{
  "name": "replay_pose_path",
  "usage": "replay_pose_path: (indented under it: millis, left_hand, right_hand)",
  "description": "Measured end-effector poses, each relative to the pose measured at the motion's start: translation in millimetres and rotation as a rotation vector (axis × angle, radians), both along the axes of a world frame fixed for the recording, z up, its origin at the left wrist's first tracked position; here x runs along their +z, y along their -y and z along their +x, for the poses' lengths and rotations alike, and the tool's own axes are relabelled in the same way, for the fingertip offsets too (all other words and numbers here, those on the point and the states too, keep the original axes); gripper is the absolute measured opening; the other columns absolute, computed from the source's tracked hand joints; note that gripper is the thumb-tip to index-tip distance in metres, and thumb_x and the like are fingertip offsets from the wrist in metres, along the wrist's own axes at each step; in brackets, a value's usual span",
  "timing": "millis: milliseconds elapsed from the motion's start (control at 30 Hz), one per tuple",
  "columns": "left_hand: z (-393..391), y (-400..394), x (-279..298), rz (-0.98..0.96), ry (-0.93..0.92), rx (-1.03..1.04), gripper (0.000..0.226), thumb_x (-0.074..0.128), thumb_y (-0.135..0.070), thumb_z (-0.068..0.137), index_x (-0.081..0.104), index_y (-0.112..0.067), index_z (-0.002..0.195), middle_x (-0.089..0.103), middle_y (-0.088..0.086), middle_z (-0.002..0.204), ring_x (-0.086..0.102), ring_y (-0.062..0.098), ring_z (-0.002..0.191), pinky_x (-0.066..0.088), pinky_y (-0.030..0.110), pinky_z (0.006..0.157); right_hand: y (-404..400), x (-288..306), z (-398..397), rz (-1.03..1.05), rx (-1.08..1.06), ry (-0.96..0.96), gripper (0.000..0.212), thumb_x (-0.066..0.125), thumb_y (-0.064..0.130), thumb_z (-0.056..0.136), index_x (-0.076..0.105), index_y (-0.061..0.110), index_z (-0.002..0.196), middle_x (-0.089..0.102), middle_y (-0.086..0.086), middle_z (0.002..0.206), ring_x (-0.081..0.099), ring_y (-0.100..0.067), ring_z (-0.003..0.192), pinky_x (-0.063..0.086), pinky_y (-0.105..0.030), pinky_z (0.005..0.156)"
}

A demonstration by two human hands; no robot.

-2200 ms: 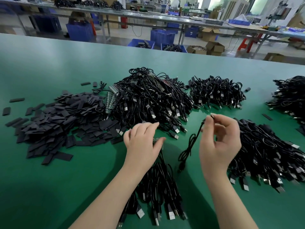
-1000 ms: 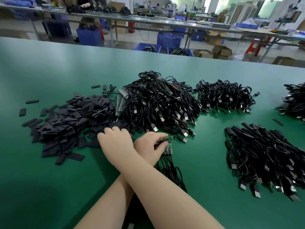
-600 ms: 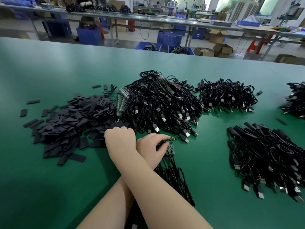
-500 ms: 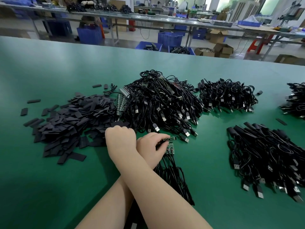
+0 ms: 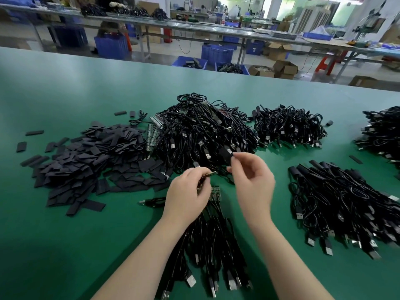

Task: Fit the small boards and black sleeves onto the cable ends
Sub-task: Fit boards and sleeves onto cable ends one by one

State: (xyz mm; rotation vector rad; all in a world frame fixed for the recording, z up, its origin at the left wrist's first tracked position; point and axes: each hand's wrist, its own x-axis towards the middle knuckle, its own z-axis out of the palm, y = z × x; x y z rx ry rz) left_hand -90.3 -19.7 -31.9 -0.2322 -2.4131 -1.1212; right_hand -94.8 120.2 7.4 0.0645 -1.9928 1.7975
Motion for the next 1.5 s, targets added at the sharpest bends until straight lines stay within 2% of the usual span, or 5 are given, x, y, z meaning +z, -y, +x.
replay_pose_path:
  millis: [133,267,567,967,1500]
  left_hand:
    - [1,-2,-3,0.019,0.016,-0.031,0.012,0.061,-0.018,0.088,0.058,-0.028,0.093,0.059,-0.016,0.091,0.057,0.004,0.082,0.051,0.031,0.071]
    - [0,0,-7,0.003,0.065,-0.051,0.024,0.066,-0.032,0.085,0.059,-0.04,0.107,0.056,-0.018,0.085,0.055,0.002,0.084,0.049,0.025,0.072]
    - [-3,1,-10,-0.009,0.067,-0.092,0.036,0.069,-0.034,0.089,0.064,-0.037,0.125,0.054,-0.021,0.081,0.055,0.001,0.081,0.047,0.021,0.069]
    - [-4,1,-9,0.009,0.094,-0.104,0.016,0.073,-0.035,0.084,0.072,-0.037,0.1,0.062,-0.023,0.09,0.059,-0.002,0.09,0.051,0.025,0.078]
    - [-1,0,-7,0.045,0.119,-0.126,0.026,0.074,-0.038,0.082,0.07,-0.041,0.108,0.064,-0.019,0.092,0.06,0.001,0.09,0.052,0.028,0.079]
  right_hand:
    - [-24,-30,2,-0.056,0.06,0.196,0.016,0.066,0.008,0.093,0.07,0.023,0.096,0.074,0.0,0.079,0.073,-0.015,0.072,0.056,-0.022,0.068]
    - [-22,-44,0,-0.155,0.164,0.282,0.015,0.067,0.004,0.092,0.071,0.018,0.095,0.072,0.002,0.069,0.07,-0.011,0.062,0.052,-0.016,0.061]
    - [-34,-52,-8,-0.213,0.319,0.267,0.014,0.064,0.003,0.094,0.071,0.014,0.098,0.057,0.006,0.062,0.061,-0.01,0.06,0.055,-0.026,0.072]
    - [-37,-51,-6,-0.316,0.408,0.279,0.023,0.07,0.006,0.089,0.073,0.02,0.108,0.064,0.004,0.072,0.059,-0.008,0.064,0.052,-0.02,0.07]
    - [-32,-47,-1,-0.203,0.387,0.287,0.023,0.071,0.006,0.088,0.079,0.028,0.09,0.068,0.005,0.067,0.066,-0.01,0.065,0.051,-0.017,0.064]
